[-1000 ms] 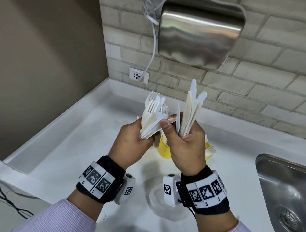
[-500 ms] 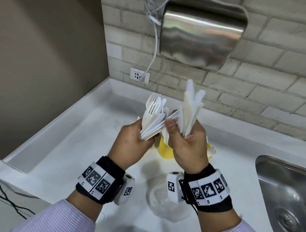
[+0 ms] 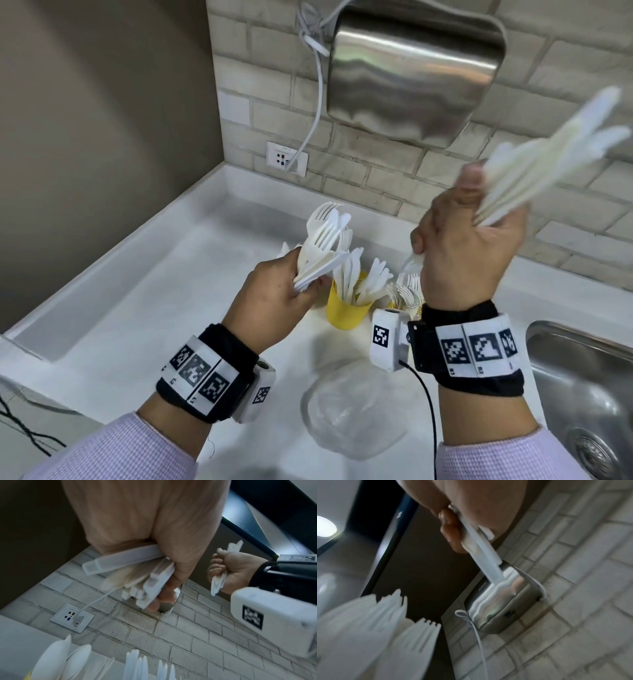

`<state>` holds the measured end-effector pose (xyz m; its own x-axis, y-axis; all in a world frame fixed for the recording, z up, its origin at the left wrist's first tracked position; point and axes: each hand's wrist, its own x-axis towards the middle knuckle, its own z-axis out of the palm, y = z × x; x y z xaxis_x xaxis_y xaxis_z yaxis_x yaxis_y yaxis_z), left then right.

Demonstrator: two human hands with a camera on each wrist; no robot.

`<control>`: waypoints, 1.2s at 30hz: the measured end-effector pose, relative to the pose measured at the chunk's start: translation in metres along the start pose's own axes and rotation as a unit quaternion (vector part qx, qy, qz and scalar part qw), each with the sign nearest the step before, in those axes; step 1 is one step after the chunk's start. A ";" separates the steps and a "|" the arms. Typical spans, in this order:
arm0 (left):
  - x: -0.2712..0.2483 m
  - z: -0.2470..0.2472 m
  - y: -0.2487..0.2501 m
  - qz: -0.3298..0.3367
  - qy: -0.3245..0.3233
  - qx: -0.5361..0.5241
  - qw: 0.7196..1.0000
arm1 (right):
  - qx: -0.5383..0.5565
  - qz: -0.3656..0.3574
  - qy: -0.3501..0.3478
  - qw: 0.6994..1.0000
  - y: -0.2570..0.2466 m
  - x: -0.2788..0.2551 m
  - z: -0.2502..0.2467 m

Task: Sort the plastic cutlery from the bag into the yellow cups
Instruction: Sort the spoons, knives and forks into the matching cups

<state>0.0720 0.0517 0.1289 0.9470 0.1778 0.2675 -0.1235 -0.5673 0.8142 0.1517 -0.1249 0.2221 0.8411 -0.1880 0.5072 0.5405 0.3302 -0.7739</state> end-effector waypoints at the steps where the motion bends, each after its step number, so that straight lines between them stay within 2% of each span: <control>1: 0.000 0.000 0.000 -0.001 0.001 0.001 1.000 | -0.030 0.010 -0.036 0.999 0.001 0.000 0.001; 5: 0.002 0.000 -0.001 -0.001 0.007 0.019 1.000 | -0.142 0.061 -0.166 0.974 0.007 -0.005 0.001; 8: 0.002 -0.001 -0.004 0.001 0.010 0.030 1.000 | -0.235 0.042 -0.242 0.941 0.007 -0.012 0.007; 15: 0.004 -0.002 -0.008 0.016 0.015 0.072 0.997 | -0.264 0.075 -0.282 0.919 0.007 -0.016 0.013; 22: 0.004 -0.004 -0.007 0.028 0.023 0.101 0.994 | -0.282 0.055 -0.287 0.914 0.003 -0.014 0.017; 28: 0.005 -0.005 -0.003 0.019 0.020 0.112 0.993 | -0.263 0.025 -0.276 0.924 0.004 -0.021 0.017; 32: 0.003 -0.006 -0.003 0.017 0.010 0.114 0.993 | -0.247 -0.009 -0.229 0.941 0.000 -0.018 0.017; 36: 0.000 -0.005 -0.002 0.013 0.000 0.107 0.994 | -0.200 0.009 -0.174 0.964 -0.003 -0.008 0.014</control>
<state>0.0707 0.0572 0.1300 0.9445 0.1599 0.2869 -0.0828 -0.7294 0.6791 0.1429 -0.1111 0.2252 0.8302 0.1590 0.5343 0.5489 -0.0660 -0.8333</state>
